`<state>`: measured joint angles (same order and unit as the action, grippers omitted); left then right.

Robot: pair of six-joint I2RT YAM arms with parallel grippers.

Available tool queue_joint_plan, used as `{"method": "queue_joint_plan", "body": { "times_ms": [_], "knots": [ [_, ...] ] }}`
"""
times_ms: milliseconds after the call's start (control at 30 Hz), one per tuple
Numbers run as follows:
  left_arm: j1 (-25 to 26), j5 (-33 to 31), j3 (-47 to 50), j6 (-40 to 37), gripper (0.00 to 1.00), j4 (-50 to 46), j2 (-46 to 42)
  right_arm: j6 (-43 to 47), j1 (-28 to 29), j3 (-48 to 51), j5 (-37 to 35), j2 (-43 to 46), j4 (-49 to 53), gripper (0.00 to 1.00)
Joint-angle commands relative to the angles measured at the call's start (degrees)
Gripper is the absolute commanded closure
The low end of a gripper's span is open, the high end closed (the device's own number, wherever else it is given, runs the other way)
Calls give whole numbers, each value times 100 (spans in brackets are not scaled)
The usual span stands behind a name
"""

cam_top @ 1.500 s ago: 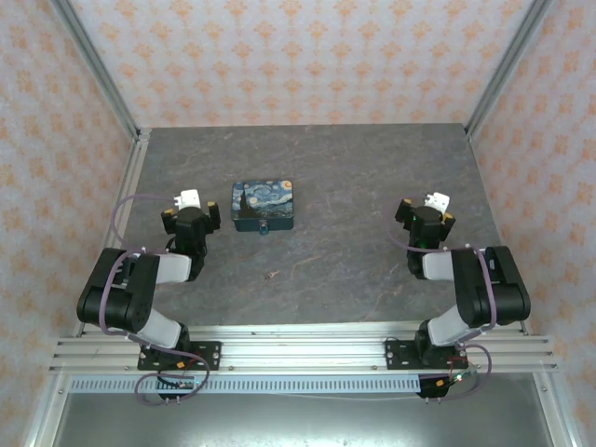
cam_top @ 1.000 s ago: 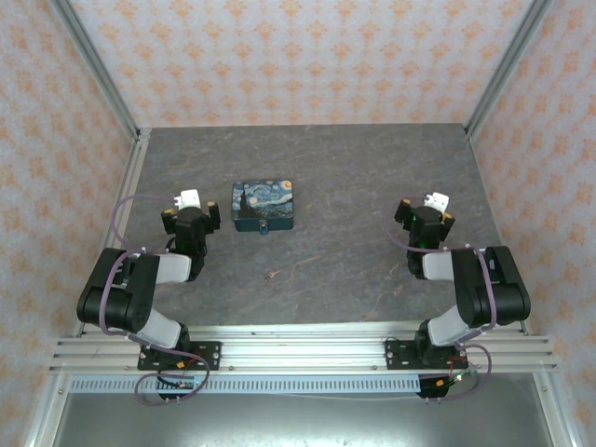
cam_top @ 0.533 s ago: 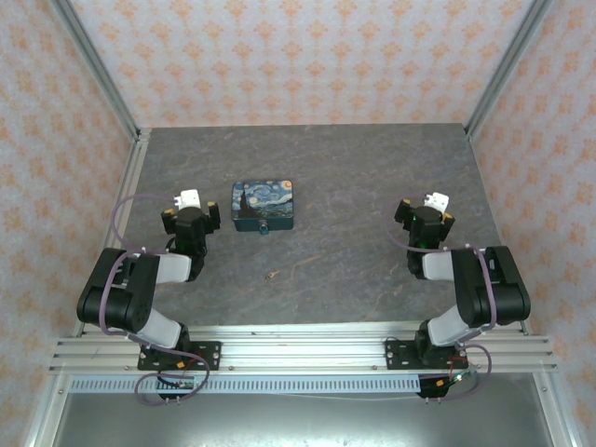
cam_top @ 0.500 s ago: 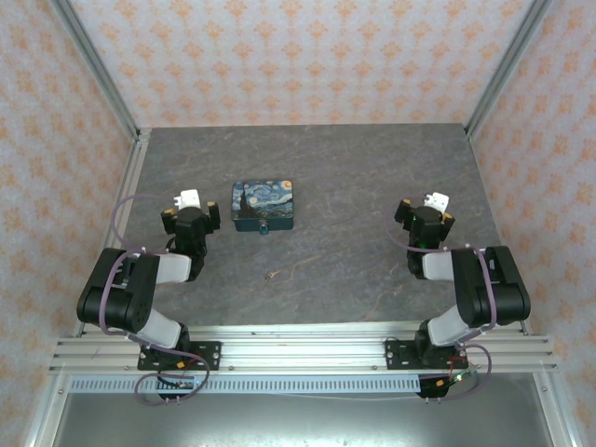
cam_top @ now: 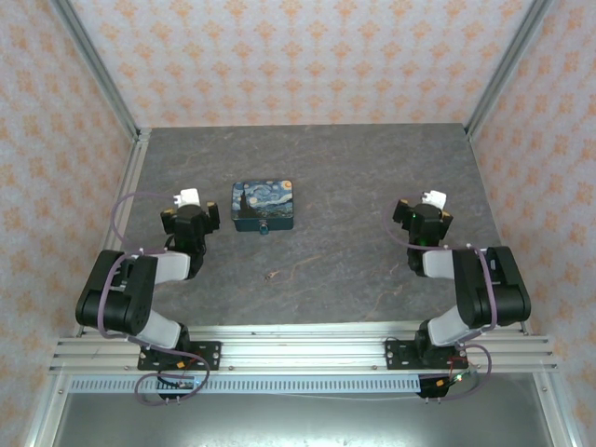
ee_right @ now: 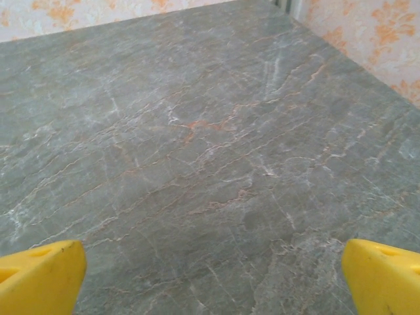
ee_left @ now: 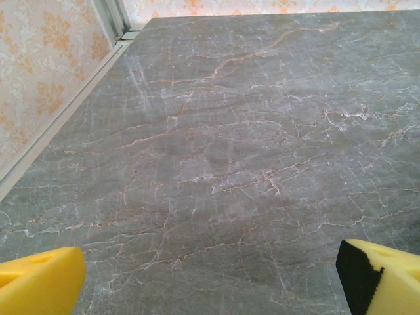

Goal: Unlock the padlock with the key

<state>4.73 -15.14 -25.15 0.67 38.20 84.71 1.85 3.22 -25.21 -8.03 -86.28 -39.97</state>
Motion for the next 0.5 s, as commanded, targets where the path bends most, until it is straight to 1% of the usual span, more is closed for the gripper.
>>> {"method": "queue_joint_plan", "body": {
  "times_ms": [0, 67, 100, 233, 300, 333, 400, 433, 467],
  "knots": [
    [-43, -235, -462, 199, 0, -1050, -499, 80, 5, -738, 183, 434, 1410, 0],
    [-42, -226, -436, 224, 0, -1314, -796, 61, 11, -1002, 255, 566, 1925, 0],
    [-51, -241, -544, 297, 0, -1770, -982, 58, 12, -1053, 324, 657, 2027, 0],
    [-51, -273, -1351, 724, 0, -4153, -1533, -272, 7, -1183, 418, 1083, 2399, 0],
    [-51, -314, -1700, 1079, 0, -5178, -1768, -662, 4, -1482, 405, 1224, 3088, 0],
    [-51, -173, -1802, 1138, 0, -5543, -1869, -849, 9, -1697, 450, 1236, 3558, 1],
    [-52, 505, -1856, 1202, 0, -6125, -2258, -1156, 9, -2161, 516, 1179, 4535, 2],
    [-43, 931, -1797, 1214, 3, -6245, -2497, -1276, 7, -2336, 561, 1136, 4883, 3],
    [-34, 1439, -1701, 1208, 10, -6332, -2771, -1380, 6, -2496, 712, 1091, 5197, 4]
  ]
}}
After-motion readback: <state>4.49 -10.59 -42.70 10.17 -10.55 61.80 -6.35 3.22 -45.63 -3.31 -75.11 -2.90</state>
